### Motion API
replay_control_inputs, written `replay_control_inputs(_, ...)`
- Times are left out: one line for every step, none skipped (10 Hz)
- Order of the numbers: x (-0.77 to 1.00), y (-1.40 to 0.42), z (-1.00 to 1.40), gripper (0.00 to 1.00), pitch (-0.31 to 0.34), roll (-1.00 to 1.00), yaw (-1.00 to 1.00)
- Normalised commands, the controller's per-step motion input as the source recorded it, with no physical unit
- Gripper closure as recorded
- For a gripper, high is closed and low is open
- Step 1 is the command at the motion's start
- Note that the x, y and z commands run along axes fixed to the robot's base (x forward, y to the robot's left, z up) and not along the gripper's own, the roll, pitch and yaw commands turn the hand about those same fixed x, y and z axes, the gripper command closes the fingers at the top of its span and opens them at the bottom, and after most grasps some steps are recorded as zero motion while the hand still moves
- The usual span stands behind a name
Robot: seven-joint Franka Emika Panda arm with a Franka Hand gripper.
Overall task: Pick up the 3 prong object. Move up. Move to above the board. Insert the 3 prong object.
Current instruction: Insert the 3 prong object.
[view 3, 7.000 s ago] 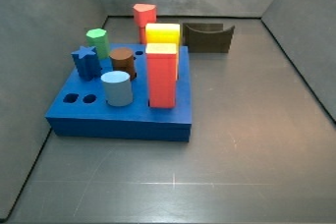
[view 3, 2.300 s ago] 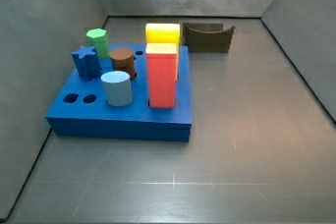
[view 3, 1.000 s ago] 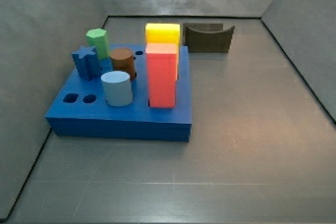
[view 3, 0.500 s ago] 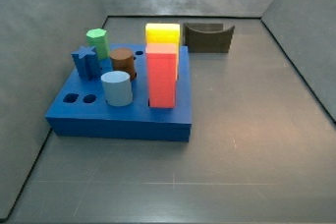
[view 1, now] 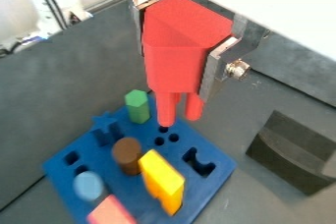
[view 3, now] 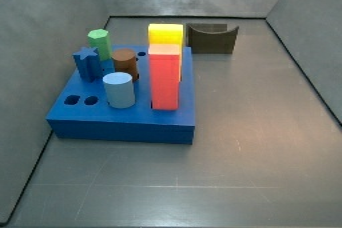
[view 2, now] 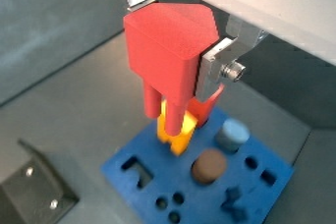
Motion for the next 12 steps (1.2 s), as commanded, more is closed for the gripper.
replay_control_inputs(-0.35,0.68,-0.93,1.00,-0.099,-0.08,0.00)
replay_control_inputs(-0.46,0.53,-0.98,1.00,-0.149,-0.03,0.00)
replay_control_inputs(-0.50,0.37,-1.00,1.00,-0.153,-0.01,0.00)
replay_control_inputs(-0.51,0.24,-1.00,1.00,-0.134,-0.01,0.00)
replay_control_inputs(-0.32,0.00,-1.00,1.00,-0.117,-0.02,0.00)
replay_control_inputs(-0.18,0.00,-0.86,1.00,-0.194,-0.04,0.00)
replay_control_inputs(-0.07,-0.03,-0.93,1.00,-0.170,-0.01,0.00)
replay_control_inputs(0.00,-0.06,-0.85,1.00,-0.194,-0.04,0.00)
replay_control_inputs(0.08,0.00,-0.65,1.00,-0.149,-0.04,0.01)
replay_control_inputs(0.00,0.00,-0.65,1.00,-0.161,0.03,0.16)
replay_control_inputs(0.00,0.00,-0.43,1.00,-0.171,0.08,0.37)
replay_control_inputs(-0.05,0.00,-0.15,1.00,-0.147,0.00,0.37)
